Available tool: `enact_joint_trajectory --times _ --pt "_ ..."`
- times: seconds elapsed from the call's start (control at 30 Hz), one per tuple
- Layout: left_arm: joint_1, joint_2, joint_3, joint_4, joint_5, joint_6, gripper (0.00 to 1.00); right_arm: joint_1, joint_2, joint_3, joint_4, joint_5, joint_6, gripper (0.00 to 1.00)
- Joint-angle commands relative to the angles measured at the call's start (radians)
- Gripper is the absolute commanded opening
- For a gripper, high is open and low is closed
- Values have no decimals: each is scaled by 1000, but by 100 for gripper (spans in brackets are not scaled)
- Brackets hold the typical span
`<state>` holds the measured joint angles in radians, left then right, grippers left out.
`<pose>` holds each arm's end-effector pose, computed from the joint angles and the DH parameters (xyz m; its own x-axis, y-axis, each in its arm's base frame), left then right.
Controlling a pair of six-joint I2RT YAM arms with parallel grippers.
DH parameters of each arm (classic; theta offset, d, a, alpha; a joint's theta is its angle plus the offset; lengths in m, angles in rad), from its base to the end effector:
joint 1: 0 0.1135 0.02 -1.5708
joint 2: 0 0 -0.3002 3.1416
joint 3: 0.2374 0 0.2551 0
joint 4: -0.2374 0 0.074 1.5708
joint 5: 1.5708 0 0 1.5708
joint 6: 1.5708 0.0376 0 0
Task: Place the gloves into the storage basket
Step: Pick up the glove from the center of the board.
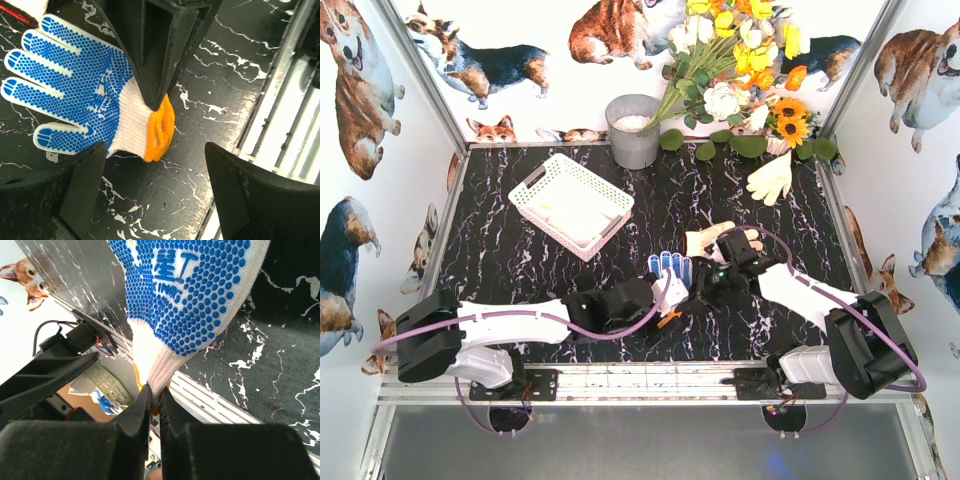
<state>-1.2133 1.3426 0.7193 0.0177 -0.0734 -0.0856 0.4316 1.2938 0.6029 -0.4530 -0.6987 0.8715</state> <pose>0.1006 -0.2614 0.2464 -0.2765 0.4966 -0.8227 0.8928 0.4496 -0.0287 0.1804 0.1097 0.1969 -0.9624 0.2019 0.1816 0.2709 0.6674 0.6937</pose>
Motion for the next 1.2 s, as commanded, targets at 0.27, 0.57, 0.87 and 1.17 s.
enact_joint_trajectory --times 0.27,0.57,0.87,1.17 --pt "-44 174 26 113 -96 98 75 -35 -4 64 -23 -104 18 0" --pt "-44 238 95 151 -162 140 58 -47 -5 48 25 -115 59 0" --pt "-50 239 92 132 -167 110 9 -82 -60 19 52 -67 92 19" --pt "-51 195 75 105 -204 35 0 -117 -211 -56 49 76 151 59"
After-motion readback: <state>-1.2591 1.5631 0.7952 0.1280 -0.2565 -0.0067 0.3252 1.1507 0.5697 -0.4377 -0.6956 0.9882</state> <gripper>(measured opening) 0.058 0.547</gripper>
